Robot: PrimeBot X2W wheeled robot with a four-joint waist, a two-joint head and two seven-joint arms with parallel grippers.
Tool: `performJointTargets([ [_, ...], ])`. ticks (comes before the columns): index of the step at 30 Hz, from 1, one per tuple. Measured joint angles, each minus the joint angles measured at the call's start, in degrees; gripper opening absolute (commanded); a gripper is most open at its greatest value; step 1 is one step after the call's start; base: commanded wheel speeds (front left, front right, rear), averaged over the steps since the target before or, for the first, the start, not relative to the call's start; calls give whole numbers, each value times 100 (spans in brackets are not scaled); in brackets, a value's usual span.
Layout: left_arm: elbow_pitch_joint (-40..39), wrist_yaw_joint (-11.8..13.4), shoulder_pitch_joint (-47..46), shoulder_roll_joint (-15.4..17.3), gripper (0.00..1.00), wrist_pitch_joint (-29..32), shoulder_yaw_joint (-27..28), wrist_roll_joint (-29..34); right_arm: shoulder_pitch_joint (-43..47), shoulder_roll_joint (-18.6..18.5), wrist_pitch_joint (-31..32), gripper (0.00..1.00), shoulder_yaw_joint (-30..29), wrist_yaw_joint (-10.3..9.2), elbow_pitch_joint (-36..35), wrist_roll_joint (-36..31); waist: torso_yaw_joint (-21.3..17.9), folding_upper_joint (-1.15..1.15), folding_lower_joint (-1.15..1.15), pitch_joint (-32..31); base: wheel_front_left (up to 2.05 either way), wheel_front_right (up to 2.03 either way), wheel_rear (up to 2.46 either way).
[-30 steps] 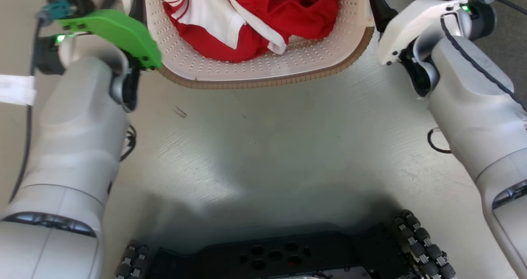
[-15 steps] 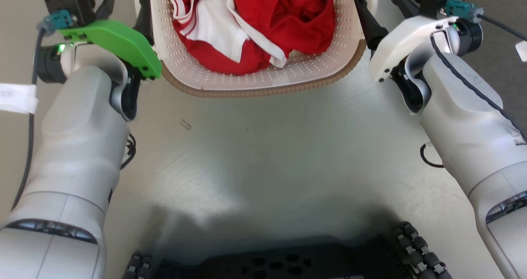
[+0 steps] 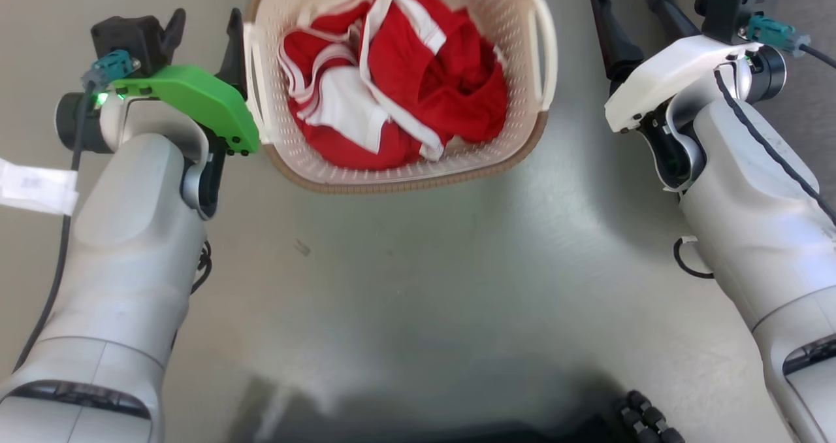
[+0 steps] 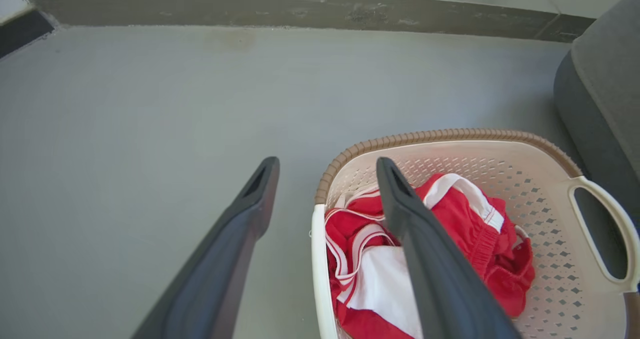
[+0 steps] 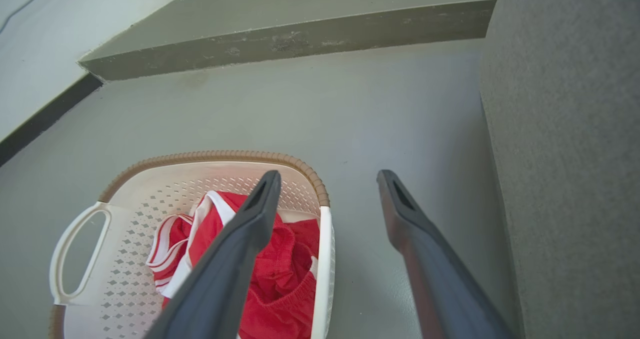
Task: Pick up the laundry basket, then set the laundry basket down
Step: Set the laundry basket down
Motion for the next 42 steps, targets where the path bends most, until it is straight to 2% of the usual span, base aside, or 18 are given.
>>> performJointTargets([
  [10,-954,149,528,145,100,-1,215,379,561,-2,0,100,-290,-170,-568,-309,-116,0,0,-803,0,0,0],
  [16,-1496,358,1006,166,100,-2,416,578,946,2,0,100,-498,-312,-960,-450,-176,0,0,-1297,0,0,0],
  [21,-1841,402,1359,181,100,-8,511,706,1226,23,0,100,-591,-322,-1189,-553,-213,0,0,-1629,0,0,0],
  [24,-2124,498,1617,241,100,-8,586,754,1414,52,0,100,-654,-413,-1412,-689,-243,0,0,-1877,0,0,0],
  [31,-2840,570,2231,266,100,-8,720,1051,1900,51,0,100,-844,-472,-1869,-859,-301,0,0,-2456,0,0,0],
  [42,-3562,705,3384,296,100,-8,770,1263,2885,52,0,100,-873,-568,-2230,-1103,-335,0,-1,-3367,0,0,0],
])
